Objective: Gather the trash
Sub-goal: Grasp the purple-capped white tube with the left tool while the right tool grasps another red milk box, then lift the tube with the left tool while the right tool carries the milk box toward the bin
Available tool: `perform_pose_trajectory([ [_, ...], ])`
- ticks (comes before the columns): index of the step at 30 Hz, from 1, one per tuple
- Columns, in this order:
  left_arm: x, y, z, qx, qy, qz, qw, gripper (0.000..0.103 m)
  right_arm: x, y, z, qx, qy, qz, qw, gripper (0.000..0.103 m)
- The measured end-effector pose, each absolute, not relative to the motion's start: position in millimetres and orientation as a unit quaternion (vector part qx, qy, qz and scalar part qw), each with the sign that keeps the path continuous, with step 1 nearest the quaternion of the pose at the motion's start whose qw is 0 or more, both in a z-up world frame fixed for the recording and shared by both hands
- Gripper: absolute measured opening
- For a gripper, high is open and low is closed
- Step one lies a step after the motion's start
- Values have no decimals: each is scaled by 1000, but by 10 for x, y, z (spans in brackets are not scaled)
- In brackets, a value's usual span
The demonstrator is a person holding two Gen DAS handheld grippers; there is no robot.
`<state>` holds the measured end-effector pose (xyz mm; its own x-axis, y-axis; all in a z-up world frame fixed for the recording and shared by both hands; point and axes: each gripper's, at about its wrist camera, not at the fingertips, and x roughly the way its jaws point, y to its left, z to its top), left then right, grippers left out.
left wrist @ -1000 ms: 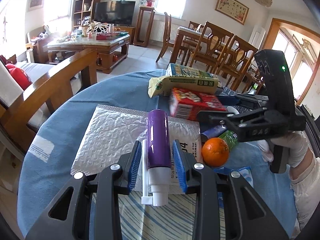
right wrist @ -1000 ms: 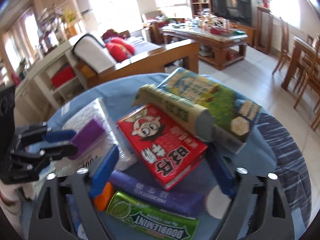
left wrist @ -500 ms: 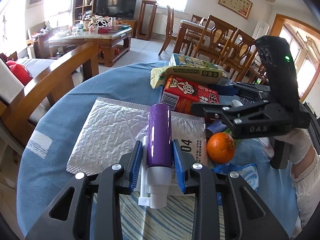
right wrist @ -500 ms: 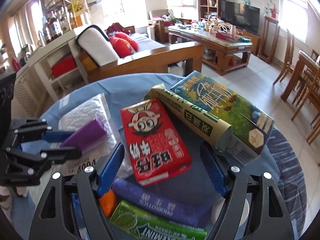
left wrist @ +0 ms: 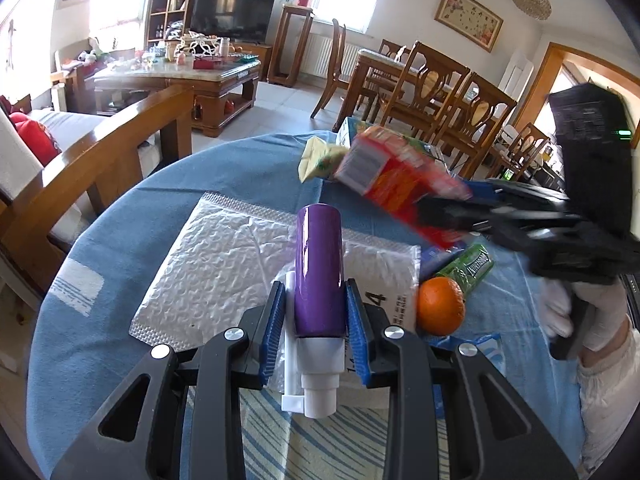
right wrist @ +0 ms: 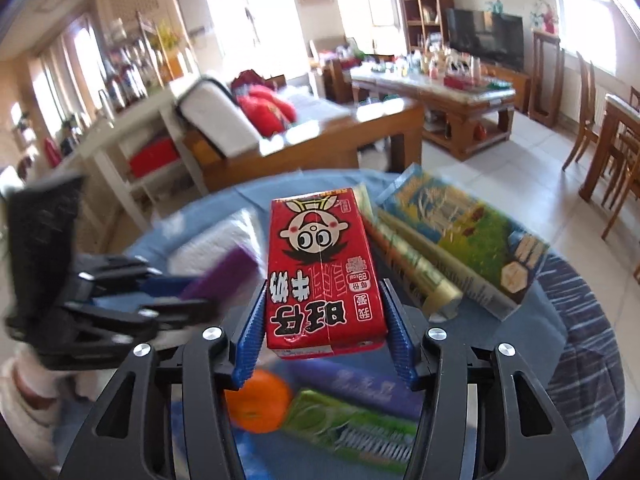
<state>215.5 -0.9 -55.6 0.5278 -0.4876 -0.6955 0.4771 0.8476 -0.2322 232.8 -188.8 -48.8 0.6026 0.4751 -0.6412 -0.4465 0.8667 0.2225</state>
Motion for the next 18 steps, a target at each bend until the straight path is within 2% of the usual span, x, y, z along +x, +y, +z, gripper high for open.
perform_pose_trajectory([
  [6, 2099, -49, -527, 6, 389, -272, 880, 30, 1802, -2063, -266, 89, 315, 250, 911, 51],
  [9, 2009, -37, -489, 0, 382, -276, 882, 30, 1570, -2141, -285, 120, 323, 237, 908, 51],
  [11, 1878, -18, -418, -8, 371, -278, 886, 25, 1382, -2194, -286, 137, 330, 231, 905, 51],
  [18, 1286, -64, -227, -9, 332, -292, 897, 25, 679, -2345, -118, 171, 317, 211, 909, 51],
])
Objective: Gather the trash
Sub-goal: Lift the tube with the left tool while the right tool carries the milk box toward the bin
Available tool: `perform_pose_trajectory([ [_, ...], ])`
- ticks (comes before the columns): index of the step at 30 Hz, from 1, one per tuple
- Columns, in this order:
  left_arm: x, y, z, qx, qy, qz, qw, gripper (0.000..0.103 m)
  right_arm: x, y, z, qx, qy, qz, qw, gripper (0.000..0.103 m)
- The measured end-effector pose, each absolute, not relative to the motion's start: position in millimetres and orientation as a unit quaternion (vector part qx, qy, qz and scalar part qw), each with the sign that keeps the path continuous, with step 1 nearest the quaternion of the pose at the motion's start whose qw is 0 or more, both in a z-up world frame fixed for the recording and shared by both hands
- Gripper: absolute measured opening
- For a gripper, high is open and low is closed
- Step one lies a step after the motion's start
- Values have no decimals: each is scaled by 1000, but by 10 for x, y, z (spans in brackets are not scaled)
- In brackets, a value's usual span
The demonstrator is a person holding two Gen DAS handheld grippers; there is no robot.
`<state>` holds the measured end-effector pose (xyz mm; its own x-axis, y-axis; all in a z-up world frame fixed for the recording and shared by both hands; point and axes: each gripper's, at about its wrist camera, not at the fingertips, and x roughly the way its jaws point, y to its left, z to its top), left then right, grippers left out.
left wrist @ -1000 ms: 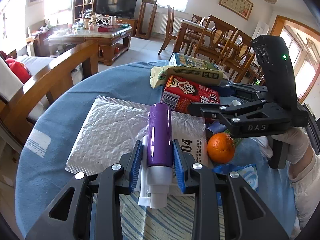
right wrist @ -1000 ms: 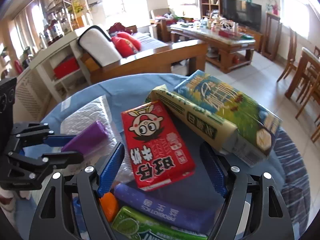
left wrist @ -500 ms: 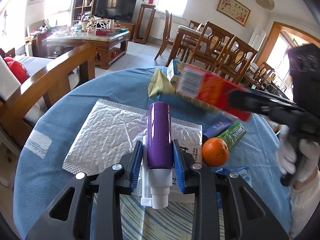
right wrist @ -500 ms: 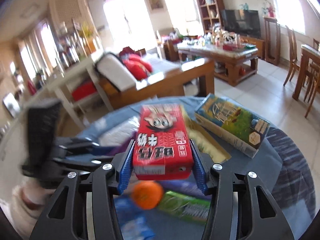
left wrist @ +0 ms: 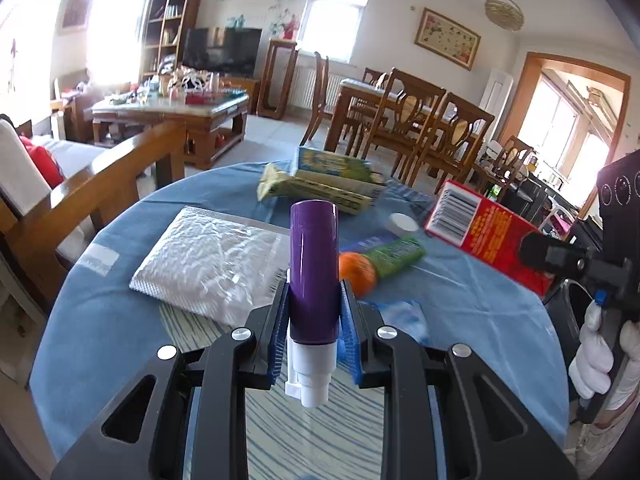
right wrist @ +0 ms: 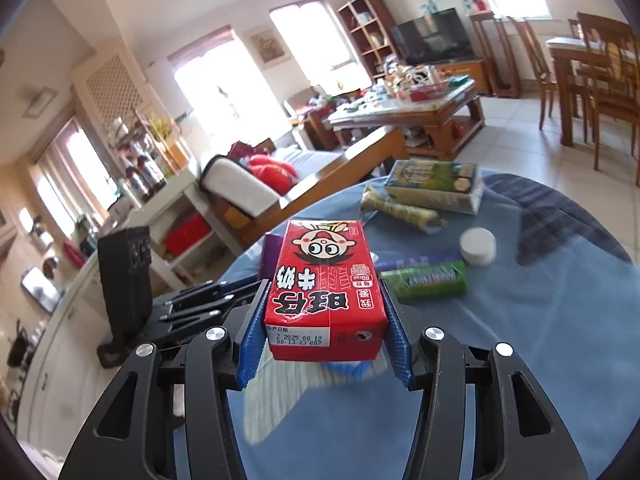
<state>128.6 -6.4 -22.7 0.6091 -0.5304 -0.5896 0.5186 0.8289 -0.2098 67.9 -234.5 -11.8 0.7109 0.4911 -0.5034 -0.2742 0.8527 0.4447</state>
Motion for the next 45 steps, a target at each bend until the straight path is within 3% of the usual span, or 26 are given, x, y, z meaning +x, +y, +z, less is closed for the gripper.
perform_pose_trajectory([
  [11, 647, -319, 105, -5, 287, -335, 897, 25, -360, -2804, 192, 165, 288, 183, 926, 51],
  [22, 39, -1101, 289, 21, 258, -424, 868, 25, -1245, -3473, 512, 120, 270, 116, 948, 51],
  [45, -1019, -3359, -139, 122, 276, -615, 729, 25, -3241, -5511, -406, 252, 270, -89, 925, 51],
])
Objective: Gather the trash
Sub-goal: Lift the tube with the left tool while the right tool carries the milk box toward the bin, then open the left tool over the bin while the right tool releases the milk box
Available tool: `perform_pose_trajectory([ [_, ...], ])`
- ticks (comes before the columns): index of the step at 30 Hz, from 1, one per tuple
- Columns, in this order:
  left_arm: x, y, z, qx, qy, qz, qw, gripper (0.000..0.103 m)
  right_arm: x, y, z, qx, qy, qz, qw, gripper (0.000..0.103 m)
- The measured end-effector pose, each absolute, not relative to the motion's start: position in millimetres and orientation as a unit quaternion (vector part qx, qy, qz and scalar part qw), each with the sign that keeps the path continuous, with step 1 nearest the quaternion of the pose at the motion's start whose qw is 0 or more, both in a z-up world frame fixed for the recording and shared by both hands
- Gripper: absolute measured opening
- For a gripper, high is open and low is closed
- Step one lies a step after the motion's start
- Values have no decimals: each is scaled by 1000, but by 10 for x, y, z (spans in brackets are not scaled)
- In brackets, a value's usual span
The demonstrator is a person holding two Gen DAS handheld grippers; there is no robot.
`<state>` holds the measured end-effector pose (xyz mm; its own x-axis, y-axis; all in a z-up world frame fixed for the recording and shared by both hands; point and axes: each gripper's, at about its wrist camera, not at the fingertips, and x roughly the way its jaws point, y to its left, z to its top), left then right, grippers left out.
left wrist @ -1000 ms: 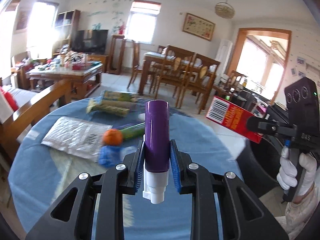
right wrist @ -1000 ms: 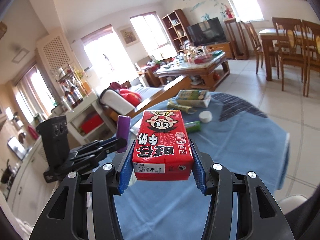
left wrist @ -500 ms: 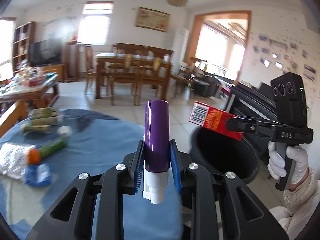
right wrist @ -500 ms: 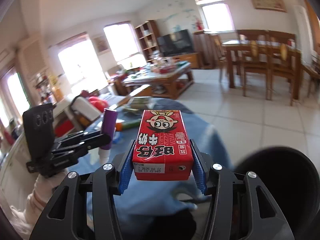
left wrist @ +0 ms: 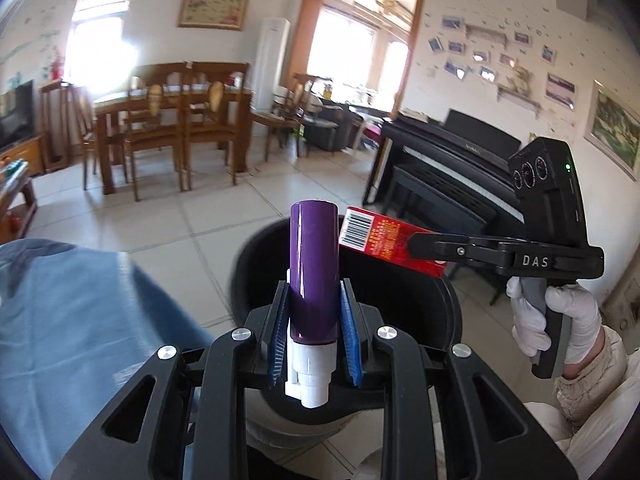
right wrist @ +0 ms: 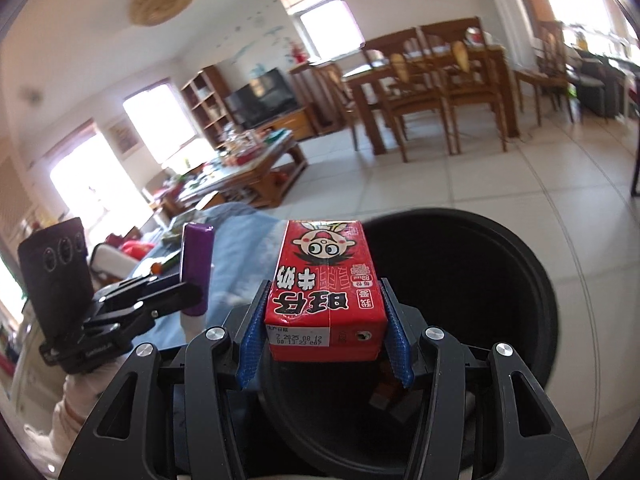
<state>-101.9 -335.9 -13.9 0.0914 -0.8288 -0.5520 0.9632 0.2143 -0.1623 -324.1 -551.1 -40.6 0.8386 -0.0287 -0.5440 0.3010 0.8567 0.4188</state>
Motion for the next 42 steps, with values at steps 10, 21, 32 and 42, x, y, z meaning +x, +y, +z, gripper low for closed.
perform_pose_trajectory([
  [10, -1081, -3756, -410, 147, 305, -628, 700, 25, -3480, -5779, -719, 274, 280, -102, 914, 51],
  [21, -1100, -3956, -666, 168, 329, -625, 688, 25, -3322, -5766, -840, 285, 303, -113, 902, 51],
  [32, -1122, -4012, -741, 175, 339, -618, 687, 26, -3176, -5722, -921, 287, 317, -112, 897, 51],
  [42, -1151, -3980, -751, 173, 334, -616, 692, 27, -3047, -5711, -975, 290, 330, -109, 892, 52],
])
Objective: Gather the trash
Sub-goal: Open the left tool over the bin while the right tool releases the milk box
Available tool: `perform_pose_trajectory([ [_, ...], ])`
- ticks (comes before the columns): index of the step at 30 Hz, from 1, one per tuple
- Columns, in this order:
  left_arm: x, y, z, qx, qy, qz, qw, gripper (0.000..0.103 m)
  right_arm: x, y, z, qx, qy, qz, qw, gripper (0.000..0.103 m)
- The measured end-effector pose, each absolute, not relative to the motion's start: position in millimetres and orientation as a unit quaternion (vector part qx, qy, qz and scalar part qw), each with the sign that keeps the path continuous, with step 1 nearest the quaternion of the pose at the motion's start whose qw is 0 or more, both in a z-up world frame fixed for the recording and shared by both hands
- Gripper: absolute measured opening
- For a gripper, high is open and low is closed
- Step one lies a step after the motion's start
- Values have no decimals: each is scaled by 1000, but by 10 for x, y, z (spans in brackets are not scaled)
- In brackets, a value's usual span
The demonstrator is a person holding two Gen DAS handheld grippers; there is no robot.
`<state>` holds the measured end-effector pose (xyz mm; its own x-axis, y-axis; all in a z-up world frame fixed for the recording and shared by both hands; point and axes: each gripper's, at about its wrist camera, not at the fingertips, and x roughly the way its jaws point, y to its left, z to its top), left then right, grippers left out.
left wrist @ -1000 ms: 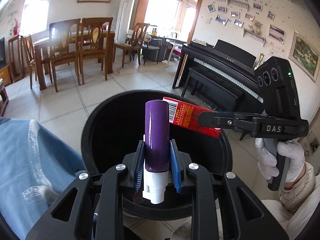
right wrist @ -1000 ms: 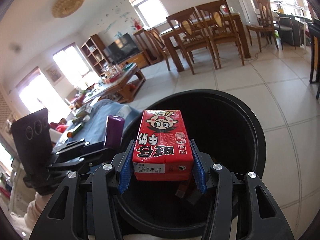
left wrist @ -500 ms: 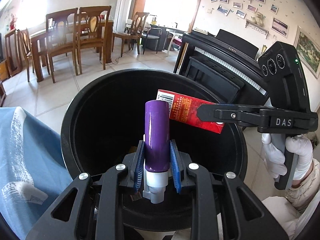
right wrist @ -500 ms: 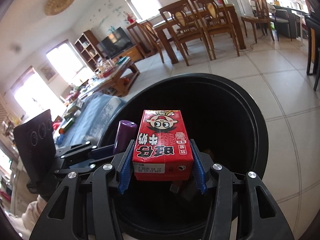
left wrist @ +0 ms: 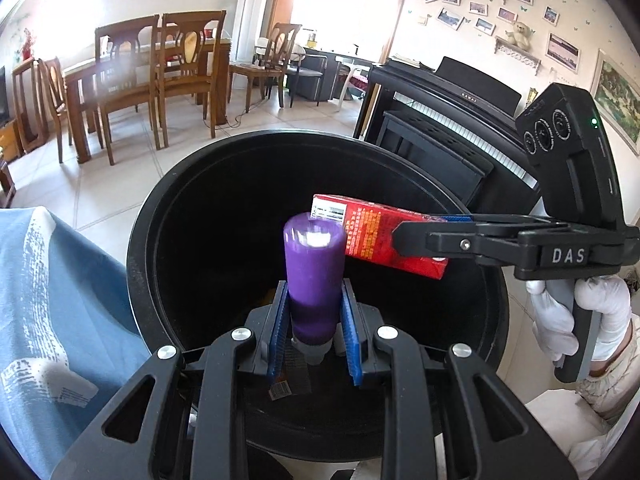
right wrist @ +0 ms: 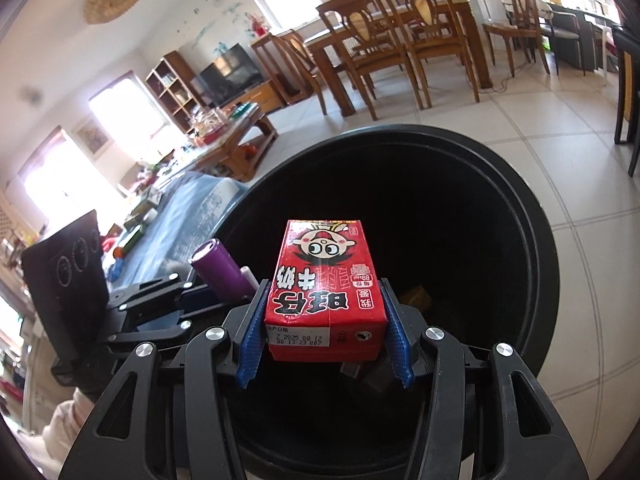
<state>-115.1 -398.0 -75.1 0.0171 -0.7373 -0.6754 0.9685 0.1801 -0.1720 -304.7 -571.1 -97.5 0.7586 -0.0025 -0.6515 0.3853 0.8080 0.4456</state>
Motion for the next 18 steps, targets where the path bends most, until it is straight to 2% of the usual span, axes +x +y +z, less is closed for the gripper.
perform_pose_trajectory([
  [6, -1165, -3918, -744, 173, 333, -615, 693, 29, -3039, -5720, -977, 294, 333, -109, 889, 55],
  [7, -1165, -3911, -734, 173, 332, -615, 694, 36, -3031, -5719, -975, 294, 334, -109, 889, 55],
  [8, -1176, -3899, -727, 174, 328, -612, 698, 50, -3017, -5713, -969, 295, 333, -109, 889, 58],
  [10, -1201, -3857, -685, 172, 319, -609, 706, 63, -3010, -5707, -956, 294, 333, -112, 889, 60],
  [12, -1205, -3812, -654, 169, 314, -610, 708, 64, -3002, -5692, -948, 292, 332, -113, 890, 62],
  [16, -1206, -3679, -562, 171, 298, -598, 724, 87, -2966, -5642, -914, 290, 328, -115, 892, 68],
  [18, -1175, -3573, -516, 167, 295, -593, 731, 88, -2933, -5586, -870, 284, 325, -112, 895, 68],
])
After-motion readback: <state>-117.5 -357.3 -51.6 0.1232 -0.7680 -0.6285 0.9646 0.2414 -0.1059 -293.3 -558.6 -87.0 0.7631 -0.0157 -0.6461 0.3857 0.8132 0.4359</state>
